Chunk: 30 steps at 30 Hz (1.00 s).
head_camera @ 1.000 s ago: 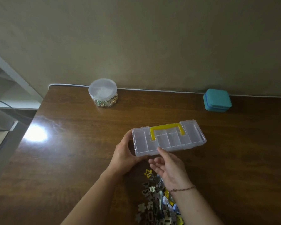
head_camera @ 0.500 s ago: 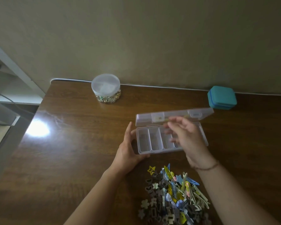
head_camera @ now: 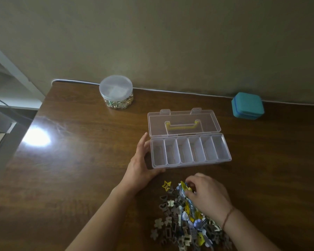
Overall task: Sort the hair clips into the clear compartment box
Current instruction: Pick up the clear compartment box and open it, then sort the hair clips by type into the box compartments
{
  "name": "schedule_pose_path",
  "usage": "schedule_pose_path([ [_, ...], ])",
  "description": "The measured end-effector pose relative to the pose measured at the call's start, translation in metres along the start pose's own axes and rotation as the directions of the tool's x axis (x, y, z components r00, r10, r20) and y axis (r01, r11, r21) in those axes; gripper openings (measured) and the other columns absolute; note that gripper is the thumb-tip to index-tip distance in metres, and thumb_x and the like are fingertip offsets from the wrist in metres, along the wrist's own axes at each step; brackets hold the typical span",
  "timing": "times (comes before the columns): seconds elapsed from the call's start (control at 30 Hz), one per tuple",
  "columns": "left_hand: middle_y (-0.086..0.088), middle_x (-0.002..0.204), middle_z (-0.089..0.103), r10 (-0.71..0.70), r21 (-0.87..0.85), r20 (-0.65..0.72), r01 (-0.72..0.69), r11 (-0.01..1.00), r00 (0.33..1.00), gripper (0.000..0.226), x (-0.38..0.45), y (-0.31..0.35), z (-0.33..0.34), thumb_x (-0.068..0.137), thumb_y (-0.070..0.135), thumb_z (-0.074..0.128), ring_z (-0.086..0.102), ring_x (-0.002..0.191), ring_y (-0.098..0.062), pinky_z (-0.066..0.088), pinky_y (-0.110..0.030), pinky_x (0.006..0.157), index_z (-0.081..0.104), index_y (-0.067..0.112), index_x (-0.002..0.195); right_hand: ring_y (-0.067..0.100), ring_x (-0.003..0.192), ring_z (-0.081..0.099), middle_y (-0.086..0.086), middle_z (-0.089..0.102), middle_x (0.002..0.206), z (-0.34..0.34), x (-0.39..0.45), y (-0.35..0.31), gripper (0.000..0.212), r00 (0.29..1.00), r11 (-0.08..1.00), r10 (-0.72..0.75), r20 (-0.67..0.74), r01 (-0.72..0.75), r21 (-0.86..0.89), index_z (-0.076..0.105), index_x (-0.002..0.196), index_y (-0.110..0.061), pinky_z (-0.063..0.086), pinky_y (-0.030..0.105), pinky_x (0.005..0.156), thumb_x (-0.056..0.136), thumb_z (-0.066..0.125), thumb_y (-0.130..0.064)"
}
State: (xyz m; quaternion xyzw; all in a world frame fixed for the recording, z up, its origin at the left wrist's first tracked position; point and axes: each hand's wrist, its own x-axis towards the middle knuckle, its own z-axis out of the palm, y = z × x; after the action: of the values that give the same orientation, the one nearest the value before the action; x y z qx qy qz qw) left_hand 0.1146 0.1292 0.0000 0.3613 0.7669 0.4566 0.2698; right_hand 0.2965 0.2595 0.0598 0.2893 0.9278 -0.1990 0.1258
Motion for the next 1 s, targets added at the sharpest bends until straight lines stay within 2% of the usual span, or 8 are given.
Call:
schedule_pose_path([
  [0.17, 0.042, 0.139, 0.029, 0.002, 0.004, 0.012, -0.002, 1.0, 1.0, 0.119, -0.004, 0.004, -0.002, 0.068, 0.031, 0.086, 0.03, 0.13, 0.019, 0.025, -0.002, 0.1, 0.001, 0.042, 0.151, 0.005, 0.099, 0.058, -0.017, 0.063, 0.105, 0.003, 0.004, -0.003, 0.026, 0.999, 0.999, 0.045, 0.022, -0.045, -0.014, 0.063, 0.112, -0.035, 0.053, 0.025, 0.079, 0.089, 0.06, -0.047],
  [0.33, 0.023, 0.148, 0.037, 0.024, 0.043, 0.016, -0.025, 0.999, 1.0, 0.114, -0.012, 0.007, -0.005, 0.065, 0.036, 0.088, 0.033, 0.135, 0.009, 0.03, -0.013, 0.106, 0.013, 0.04, 0.152, 0.003, 0.092, 0.055, -0.018, 0.059, 0.095, 0.004, -0.003, -0.001, 0.012, 0.998, 0.998, 0.056, 0.013, -0.056, 0.013, 0.064, 0.092, -0.034, 0.051, 0.022, 0.073, 0.089, 0.059, -0.045],
  [0.43, 0.021, 0.15, 0.036, 0.042, 0.062, 0.014, -0.042, 0.997, 0.999, 0.112, -0.017, 0.006, -0.005, 0.064, 0.043, 0.086, 0.032, 0.136, 0.008, 0.031, -0.014, 0.106, 0.014, 0.042, 0.151, 0.006, 0.099, 0.056, -0.016, 0.063, 0.102, 0.005, -0.009, 0.0, 0.019, 1.0, 0.999, 0.002, -0.003, -0.003, -0.054, 0.06, 0.11, -0.034, 0.047, 0.021, 0.076, 0.094, 0.052, -0.041],
  [0.57, 0.031, 0.148, 0.026, 0.077, 0.082, 0.025, -0.079, 0.994, 0.997, 0.114, -0.024, 0.003, -0.007, 0.06, 0.052, 0.085, 0.027, 0.136, 0.011, 0.03, -0.018, 0.109, 0.014, 0.045, 0.149, 0.008, 0.107, 0.054, -0.017, 0.063, 0.108, 0.006, -0.013, 0.003, 0.041, 0.998, 0.993, -0.054, 0.007, 0.055, -0.104, 0.045, 0.134, -0.037, 0.038, 0.022, 0.072, 0.094, 0.053, -0.04],
  [0.73, 0.015, 0.147, 0.037, 0.102, 0.023, -0.037, -0.101, 0.995, 0.994, 0.091, -0.023, -0.003, -0.003, 0.071, 0.081, 0.054, 0.038, 0.134, -0.005, 0.04, -0.043, 0.108, 0.027, 0.04, 0.146, 0.005, 0.097, 0.052, -0.018, 0.061, 0.097, 0.011, -0.009, 0.012, 0.054, 0.997, 0.997, -0.071, 0.034, 0.072, -0.04, 0.039, 0.138, -0.042, 0.041, 0.022, 0.073, 0.09, 0.06, -0.031],
  [0.8, 0.015, 0.143, 0.039, 0.123, 0.065, -0.079, -0.118, 0.991, 0.989, 0.086, -0.021, -0.006, 0.001, 0.072, 0.083, 0.048, 0.038, 0.132, -0.006, 0.041, -0.047, 0.105, 0.03, 0.039, 0.144, 0.002, 0.088, 0.05, -0.017, 0.059, 0.089, 0.012, -0.009, 0.015, 0.047, 0.997, 0.996, -0.078, 0.03, 0.077, 0.042, 0.045, 0.129, -0.044, 0.041, 0.021, 0.067, 0.087, 0.058, -0.028],
  [0.87, 0.019, 0.139, 0.038, 0.155, 0.12, -0.113, -0.141, 0.983, 0.981, 0.086, -0.021, -0.008, 0.006, 0.07, 0.084, 0.048, 0.037, 0.131, -0.008, 0.04, -0.049, 0.105, 0.03, 0.042, 0.142, 0.001, 0.083, 0.053, -0.016, 0.06, 0.086, 0.014, -0.01, 0.017, 0.029, 0.997, 0.992, -0.082, -0.011, 0.083, 0.098, 0.054, 0.11, -0.043, 0.042, 0.018, 0.064, 0.085, 0.058, -0.029],
  [1.0, 0.031, 0.135, 0.034, 0.227, 0.204, -0.155, -0.194, 0.96, 0.962, 0.085, -0.022, -0.014, 0.011, 0.068, 0.082, 0.055, 0.039, 0.127, -0.008, 0.041, -0.05, 0.103, 0.03, 0.045, 0.14, -0.004, 0.08, 0.056, -0.019, 0.063, 0.084, 0.022, -0.012, 0.025, 0.006, 0.99, 0.986, -0.109, -0.094, 0.12, 0.119, 0.056, 0.085, -0.04, 0.043, 0.014, 0.06, 0.084, 0.061, -0.038],
])
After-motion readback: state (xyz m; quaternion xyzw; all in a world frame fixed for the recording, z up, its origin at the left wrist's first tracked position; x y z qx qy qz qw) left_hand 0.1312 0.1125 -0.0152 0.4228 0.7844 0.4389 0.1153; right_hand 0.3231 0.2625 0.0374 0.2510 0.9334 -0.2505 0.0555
